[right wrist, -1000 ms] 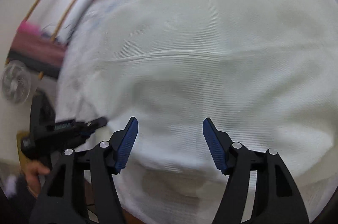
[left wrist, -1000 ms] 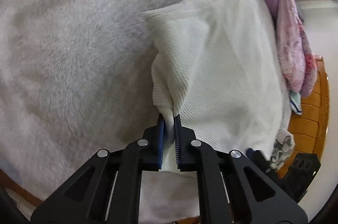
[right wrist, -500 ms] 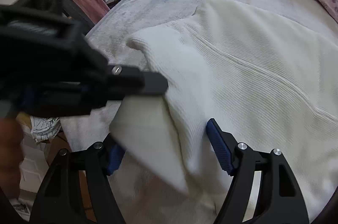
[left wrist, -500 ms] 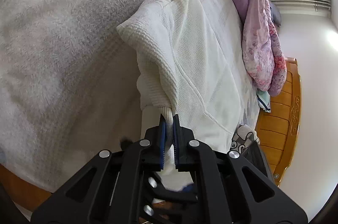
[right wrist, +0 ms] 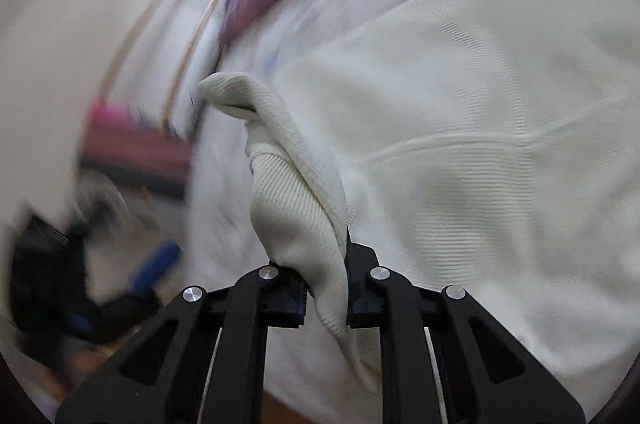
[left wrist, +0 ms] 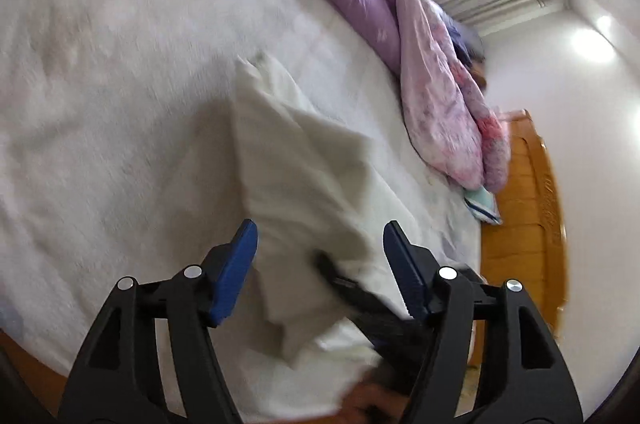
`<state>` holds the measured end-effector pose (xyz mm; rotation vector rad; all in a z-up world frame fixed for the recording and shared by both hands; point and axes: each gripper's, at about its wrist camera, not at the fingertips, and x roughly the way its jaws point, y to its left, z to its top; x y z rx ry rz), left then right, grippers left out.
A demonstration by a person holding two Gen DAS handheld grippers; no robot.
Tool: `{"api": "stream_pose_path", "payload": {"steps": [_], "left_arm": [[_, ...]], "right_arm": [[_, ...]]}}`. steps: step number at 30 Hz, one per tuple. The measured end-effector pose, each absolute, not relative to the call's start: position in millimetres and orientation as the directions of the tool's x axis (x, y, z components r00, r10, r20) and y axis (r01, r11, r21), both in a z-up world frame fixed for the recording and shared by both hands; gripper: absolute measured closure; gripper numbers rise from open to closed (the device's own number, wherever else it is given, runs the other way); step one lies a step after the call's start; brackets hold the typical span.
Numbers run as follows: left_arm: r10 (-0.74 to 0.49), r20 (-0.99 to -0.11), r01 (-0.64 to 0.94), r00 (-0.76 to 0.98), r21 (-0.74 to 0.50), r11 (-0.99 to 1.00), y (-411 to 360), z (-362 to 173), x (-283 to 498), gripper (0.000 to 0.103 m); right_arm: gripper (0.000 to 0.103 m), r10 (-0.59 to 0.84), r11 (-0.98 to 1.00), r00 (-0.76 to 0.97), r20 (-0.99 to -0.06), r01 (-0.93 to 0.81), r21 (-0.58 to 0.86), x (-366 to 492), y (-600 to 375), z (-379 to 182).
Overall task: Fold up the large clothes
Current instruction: 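Lift the hem with both grippers and fold it up over the collar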
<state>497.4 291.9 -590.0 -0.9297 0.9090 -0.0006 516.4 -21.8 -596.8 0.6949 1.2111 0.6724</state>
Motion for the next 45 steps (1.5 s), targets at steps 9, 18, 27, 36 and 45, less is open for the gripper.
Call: {"api": "stream_pose_path", "payload": {"steps": [9, 18, 27, 36, 45], "left_arm": [[-0.371, -0.808, -0.351, 0.458, -0.548, 0.760, 187, -630, 553, 0.033], [-0.390, -0.888, -0.248, 0.246, -0.446, 0.860, 88, -695, 583, 0.028], [-0.394, -0.894, -0.342, 0.213, -0.446, 0.827, 87, -729, 570, 0.021], [-0.420, -0.885, -0.336, 0.202, -0.466, 0.819, 73, -741, 577, 0.021], [-0.439, -0.881, -0.319, 0.177, -0.473, 0.821, 63, -753, 590, 0.018]], "right_arm": [[0.091, 0.749, 0.299, 0.566, -0.344, 0.173, 0.938, 487, -209, -589], [0.083, 0.603, 0.320, 0.556, -0.571, 0.488, 0.812, 454, -293, -680], [0.039, 0.537, 0.482, 0.491, -0.686, 0.489, 0.727, 482, -311, -681], [0.036, 0.705, 0.387, 0.404, -0.583, 0.469, 0.794, 512, -302, -716], [0.024, 0.741, 0.426, 0.338, -0.580, 0.430, 0.796, 559, -265, -720]]}}
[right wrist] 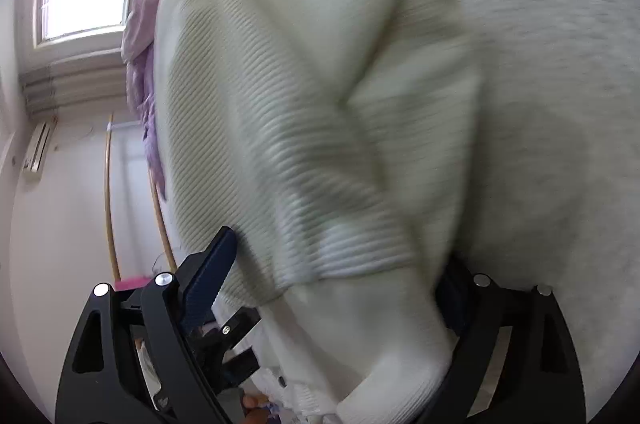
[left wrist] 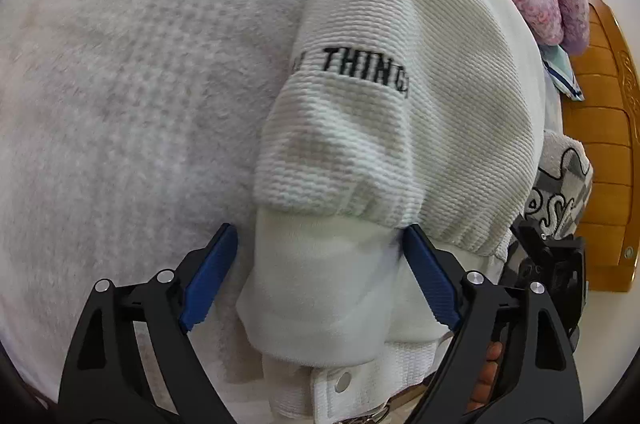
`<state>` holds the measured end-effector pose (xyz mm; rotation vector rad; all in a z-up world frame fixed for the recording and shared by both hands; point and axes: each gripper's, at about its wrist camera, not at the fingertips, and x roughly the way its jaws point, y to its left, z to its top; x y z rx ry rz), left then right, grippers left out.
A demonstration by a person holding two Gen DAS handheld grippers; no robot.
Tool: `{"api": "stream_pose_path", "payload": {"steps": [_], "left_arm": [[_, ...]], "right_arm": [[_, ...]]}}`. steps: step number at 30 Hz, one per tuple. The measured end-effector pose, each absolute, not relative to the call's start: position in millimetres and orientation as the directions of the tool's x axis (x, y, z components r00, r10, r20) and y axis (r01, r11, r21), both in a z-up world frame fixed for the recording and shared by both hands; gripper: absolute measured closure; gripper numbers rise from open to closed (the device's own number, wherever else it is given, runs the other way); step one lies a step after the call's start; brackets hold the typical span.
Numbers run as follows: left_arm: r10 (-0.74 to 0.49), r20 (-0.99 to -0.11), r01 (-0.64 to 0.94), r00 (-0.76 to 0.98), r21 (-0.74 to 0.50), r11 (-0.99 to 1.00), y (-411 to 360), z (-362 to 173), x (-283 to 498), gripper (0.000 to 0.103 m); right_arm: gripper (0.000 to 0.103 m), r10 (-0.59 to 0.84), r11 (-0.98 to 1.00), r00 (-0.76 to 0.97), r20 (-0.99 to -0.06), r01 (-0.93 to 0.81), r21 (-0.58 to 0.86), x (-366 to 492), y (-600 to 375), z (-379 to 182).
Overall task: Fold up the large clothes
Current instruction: 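Lift the hem with both grippers and fold it up over the collar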
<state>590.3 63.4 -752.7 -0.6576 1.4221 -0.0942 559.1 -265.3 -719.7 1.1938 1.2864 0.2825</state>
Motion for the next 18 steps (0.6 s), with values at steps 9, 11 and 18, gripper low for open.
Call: {"api": "stream_pose_path", "payload": {"steps": [9, 11, 18], "left_arm": [[-0.481, -0.868, -0.254, 0.127, -0.497, 0.830, 49, -741, 611, 0.070], [-0.477, -0.867, -0.183, 0.141, -0.497, 0.848, 43, -720, 611, 0.079], [-0.523, -0.815, -0.003, 0.250, -0.541, 0.841, 34, -616, 611, 0.082]], "right_arm": [[0.071, 0.715, 0.370, 0.409, -0.567, 0.467, 0.803, 555, -264, -716], [0.075, 0.686, 0.424, 0.412, -0.599, 0.443, 0.790, 555, -259, -694], [0.079, 0.588, 0.547, 0.513, -0.625, 0.317, 0.775, 555, -258, -582]]}}
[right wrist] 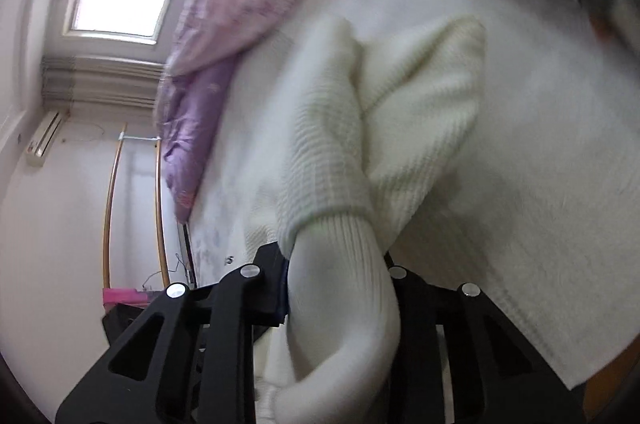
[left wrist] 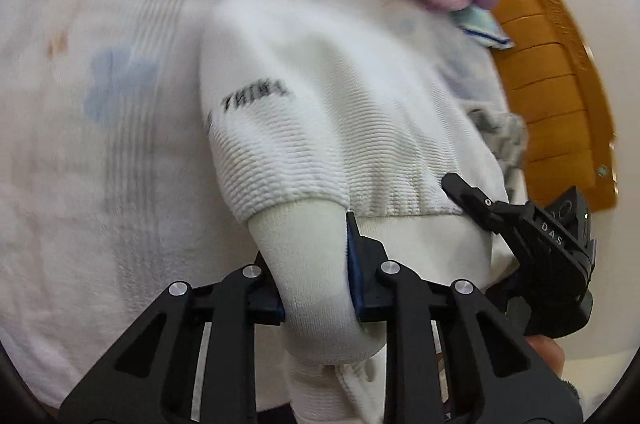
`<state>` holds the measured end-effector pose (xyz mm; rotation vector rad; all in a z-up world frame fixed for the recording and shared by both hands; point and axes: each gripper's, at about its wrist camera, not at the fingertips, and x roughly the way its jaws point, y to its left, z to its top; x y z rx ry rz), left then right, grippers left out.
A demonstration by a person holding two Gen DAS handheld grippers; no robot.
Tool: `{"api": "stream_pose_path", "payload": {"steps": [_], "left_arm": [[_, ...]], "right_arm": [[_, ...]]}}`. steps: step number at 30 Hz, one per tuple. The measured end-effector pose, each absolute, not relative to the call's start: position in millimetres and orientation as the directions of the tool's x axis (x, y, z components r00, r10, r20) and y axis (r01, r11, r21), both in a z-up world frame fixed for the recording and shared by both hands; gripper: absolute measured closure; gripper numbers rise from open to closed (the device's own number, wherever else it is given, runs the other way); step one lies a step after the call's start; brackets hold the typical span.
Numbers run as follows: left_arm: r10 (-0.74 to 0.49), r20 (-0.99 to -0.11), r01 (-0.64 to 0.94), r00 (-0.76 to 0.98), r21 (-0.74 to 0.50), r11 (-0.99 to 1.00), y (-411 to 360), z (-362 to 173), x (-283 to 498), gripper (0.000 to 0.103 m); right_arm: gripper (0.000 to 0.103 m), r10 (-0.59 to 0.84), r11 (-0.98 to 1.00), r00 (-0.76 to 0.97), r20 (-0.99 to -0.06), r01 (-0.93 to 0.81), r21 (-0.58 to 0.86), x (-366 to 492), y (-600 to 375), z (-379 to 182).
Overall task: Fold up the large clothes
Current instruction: 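Lift the hem with both grippers and fold it up over the collar, then press the folded jacket bundle flat with both grippers and open them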
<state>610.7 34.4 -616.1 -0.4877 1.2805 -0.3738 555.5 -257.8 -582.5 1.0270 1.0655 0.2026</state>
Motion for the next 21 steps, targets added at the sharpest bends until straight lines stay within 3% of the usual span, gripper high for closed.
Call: {"api": "stream_pose_path", "payload": {"steps": [12, 18, 21], "left_arm": [[-0.606, -0.701, 0.198, 0.376, -0.578, 0.791, -31, -459, 561, 0.082], [-0.605, -0.623, 0.287, 0.496, -0.541, 0.791, -142, -418, 561, 0.082], [-0.607, -0.517, 0.320, 0.604, -0.540, 0.778, -207, -398, 566, 0.082]], "right_arm": [[0.079, 0.564, 0.583, 0.612, -0.554, 0.180, 0.792, 524, -322, -438], [0.079, 0.592, 0.564, 0.672, -0.446, 0.050, 0.824, 547, -422, -396], [0.079, 0.615, 0.577, 0.701, -0.361, -0.089, 0.812, 564, -475, -371]]}}
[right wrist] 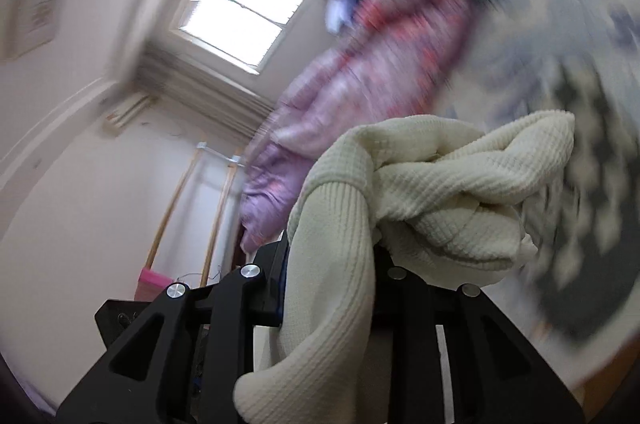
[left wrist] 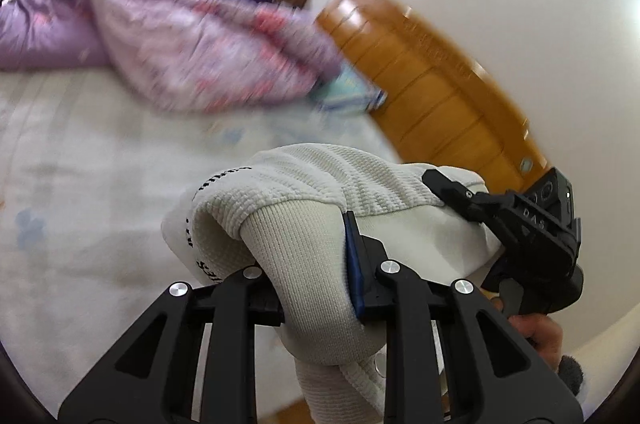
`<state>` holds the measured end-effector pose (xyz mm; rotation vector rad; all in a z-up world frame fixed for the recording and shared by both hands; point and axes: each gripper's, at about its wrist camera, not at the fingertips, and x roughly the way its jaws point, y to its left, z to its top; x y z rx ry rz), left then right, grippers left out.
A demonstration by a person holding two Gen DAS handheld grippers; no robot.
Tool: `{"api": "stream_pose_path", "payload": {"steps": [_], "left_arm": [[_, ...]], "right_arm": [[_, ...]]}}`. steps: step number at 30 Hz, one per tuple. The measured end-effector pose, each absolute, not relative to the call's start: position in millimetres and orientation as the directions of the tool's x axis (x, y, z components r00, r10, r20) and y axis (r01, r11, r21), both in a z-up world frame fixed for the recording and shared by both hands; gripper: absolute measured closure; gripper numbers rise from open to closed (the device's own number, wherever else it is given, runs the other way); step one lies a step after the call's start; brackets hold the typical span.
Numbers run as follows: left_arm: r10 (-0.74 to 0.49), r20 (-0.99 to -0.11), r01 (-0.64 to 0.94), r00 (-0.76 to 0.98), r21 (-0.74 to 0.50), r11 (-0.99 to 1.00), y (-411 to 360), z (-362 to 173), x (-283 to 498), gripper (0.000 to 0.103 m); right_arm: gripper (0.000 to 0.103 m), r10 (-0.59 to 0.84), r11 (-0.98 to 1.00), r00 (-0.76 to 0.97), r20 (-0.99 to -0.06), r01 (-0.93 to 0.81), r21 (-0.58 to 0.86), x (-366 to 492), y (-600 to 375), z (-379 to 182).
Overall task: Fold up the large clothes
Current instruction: 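Press the folded jacket bundle flat with both grippers and open them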
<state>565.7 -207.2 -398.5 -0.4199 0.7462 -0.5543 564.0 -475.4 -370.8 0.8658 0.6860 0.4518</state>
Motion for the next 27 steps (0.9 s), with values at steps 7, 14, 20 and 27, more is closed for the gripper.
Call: {"api": "stream_pose_path", "payload": {"steps": [7, 14, 20, 27], "left_arm": [[-0.583, -0.417, 0.370, 0.697, -0.488, 0.791, -332, -451, 563, 0.080], [-0.486, -0.794, 0.200, 0.366, -0.443, 0.874, -420, -653, 573, 0.077], [-0.466, -0.799, 0.117, 0.379, -0.458, 0.881, -416, -673, 576, 0.061], [-0.390, -0.840, 0.029, 0.376, -0.410, 0.912, -399, -658, 567, 0.015]], "right_arm": [[0.077, 0.653, 0.622, 0.659, -0.373, -0.186, 0.760, 596, -599, -407], [0.075, 0.549, 0.709, 0.407, -0.730, 0.236, 0.665, 591, -655, -635], [0.054, 0.556, 0.685, 0.421, -0.717, 0.257, 0.682, 577, -659, -674], [0.039, 0.371, 0.861, 0.347, -0.862, 0.220, 0.459, 567, -648, -638]]}}
